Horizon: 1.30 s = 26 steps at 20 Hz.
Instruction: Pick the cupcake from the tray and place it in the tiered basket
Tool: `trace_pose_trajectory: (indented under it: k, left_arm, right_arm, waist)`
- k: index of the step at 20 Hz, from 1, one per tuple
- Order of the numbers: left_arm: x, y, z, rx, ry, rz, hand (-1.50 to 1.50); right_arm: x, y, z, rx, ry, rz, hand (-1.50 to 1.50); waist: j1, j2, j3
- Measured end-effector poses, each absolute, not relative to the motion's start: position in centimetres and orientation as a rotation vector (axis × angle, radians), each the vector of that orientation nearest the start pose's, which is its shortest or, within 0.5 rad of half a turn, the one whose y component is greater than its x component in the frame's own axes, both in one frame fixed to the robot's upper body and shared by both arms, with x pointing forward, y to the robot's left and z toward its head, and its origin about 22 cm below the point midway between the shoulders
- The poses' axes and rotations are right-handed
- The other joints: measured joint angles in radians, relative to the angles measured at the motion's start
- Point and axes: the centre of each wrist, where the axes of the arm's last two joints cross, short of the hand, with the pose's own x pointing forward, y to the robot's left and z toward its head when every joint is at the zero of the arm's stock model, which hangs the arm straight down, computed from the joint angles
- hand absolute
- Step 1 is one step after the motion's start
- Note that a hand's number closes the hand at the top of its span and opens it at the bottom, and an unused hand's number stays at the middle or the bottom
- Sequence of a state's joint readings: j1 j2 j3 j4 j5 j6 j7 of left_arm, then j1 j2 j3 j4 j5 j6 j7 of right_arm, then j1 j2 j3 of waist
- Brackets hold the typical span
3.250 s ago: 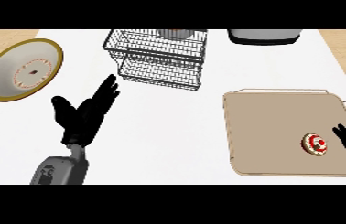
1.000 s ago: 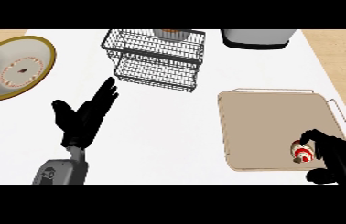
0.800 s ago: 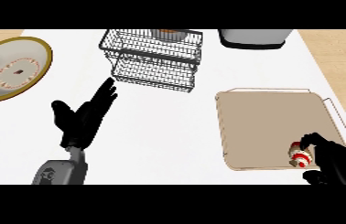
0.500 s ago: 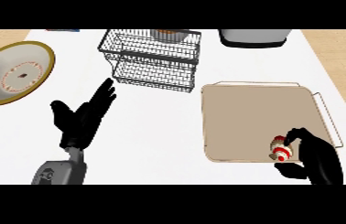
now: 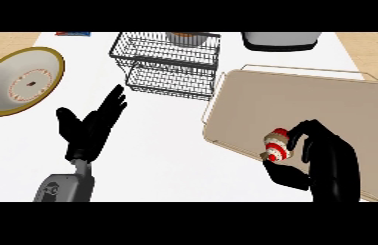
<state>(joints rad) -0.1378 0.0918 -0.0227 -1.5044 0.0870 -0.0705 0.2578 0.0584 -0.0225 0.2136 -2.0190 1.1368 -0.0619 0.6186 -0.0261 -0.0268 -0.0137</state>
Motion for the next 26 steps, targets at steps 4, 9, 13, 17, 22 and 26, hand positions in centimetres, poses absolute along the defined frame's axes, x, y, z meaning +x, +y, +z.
trace_pose_trajectory:
  k: [4, 9, 13, 17, 22, 26]
  left_arm:
    - [27.6, 22.9, 2.1, -0.090, -1.371, -0.138, 0.00]
    - [27.9, 21.8, 2.2, -0.111, -1.376, -0.158, 0.00]
    - [28.2, 21.6, 2.3, -0.119, -1.379, -0.171, 0.00]
    - [28.3, 21.2, 2.3, -0.127, -1.384, -0.183, 0.00]
    - [28.6, 21.3, 2.5, -0.137, -1.392, -0.195, 0.00]
    - [28.7, 21.0, 2.4, -0.146, -1.390, -0.200, 0.00]
  right_arm:
    - [19.0, -15.2, 14.2, -1.117, -1.412, 0.362, 1.50]
    - [18.4, -11.4, 18.8, -1.185, -1.489, 0.357, 1.50]
    - [19.6, -9.1, 21.0, -1.211, -1.551, 0.392, 1.50]
    - [22.1, -7.6, 23.2, -1.222, -1.564, 0.401, 1.50]
    - [26.1, -6.1, 26.2, -1.215, -1.543, 0.374, 1.50]
    - [29.8, -5.0, 28.4, -1.219, -1.499, 0.371, 1.50]
  waist:
    - [0.015, 0.004, 0.002]
    - [0.035, 0.013, 0.004]
    - [0.053, 0.019, 0.006]
    - [0.068, 0.023, 0.007]
    - [0.082, 0.029, 0.008]
    - [0.086, 0.034, 0.010]
